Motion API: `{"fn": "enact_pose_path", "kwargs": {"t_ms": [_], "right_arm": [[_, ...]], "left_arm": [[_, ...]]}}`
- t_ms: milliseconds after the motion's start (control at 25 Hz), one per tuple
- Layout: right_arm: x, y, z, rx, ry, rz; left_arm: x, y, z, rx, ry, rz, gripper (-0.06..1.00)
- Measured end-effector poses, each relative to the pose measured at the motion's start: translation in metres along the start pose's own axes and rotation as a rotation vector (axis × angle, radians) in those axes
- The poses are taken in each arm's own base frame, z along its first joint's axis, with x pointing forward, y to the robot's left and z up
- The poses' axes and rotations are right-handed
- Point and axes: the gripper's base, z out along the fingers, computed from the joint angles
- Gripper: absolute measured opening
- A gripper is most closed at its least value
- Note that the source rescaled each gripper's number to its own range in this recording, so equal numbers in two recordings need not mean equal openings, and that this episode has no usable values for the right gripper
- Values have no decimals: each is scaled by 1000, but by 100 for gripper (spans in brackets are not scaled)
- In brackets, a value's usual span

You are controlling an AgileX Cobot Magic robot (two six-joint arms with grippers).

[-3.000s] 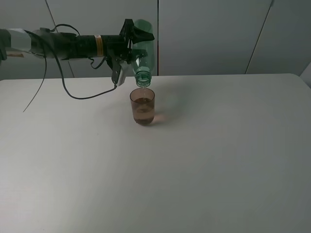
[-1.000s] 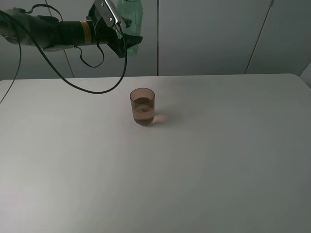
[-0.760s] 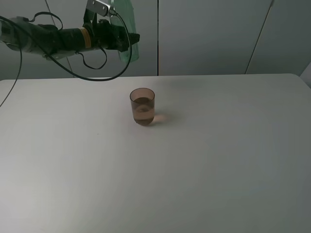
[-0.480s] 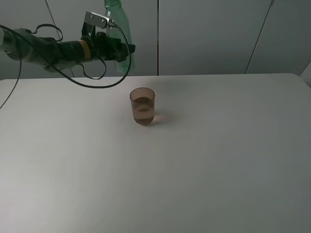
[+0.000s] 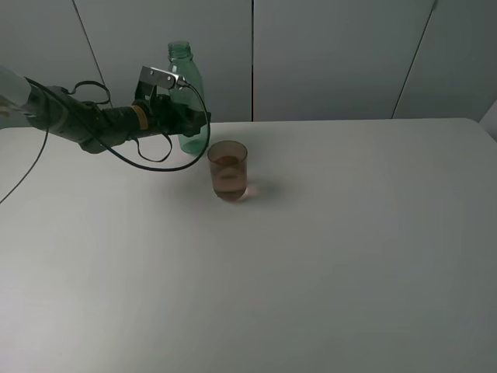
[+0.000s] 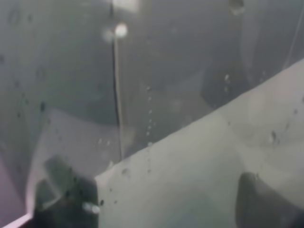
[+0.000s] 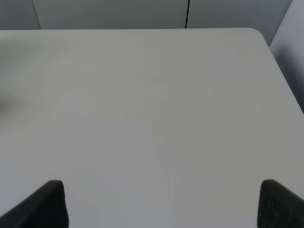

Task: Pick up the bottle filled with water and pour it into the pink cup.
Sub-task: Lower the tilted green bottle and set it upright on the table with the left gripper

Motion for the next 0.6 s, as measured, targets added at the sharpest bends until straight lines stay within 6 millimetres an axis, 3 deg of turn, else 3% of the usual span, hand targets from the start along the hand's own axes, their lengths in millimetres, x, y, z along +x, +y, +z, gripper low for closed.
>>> {"fn": "enact_pose_path", "kwargs": {"t_ms": [600], "right_arm": [[0,0,0,0,0,0]], "left_arm": [[3,-5,2,2,25,75,1]]}}
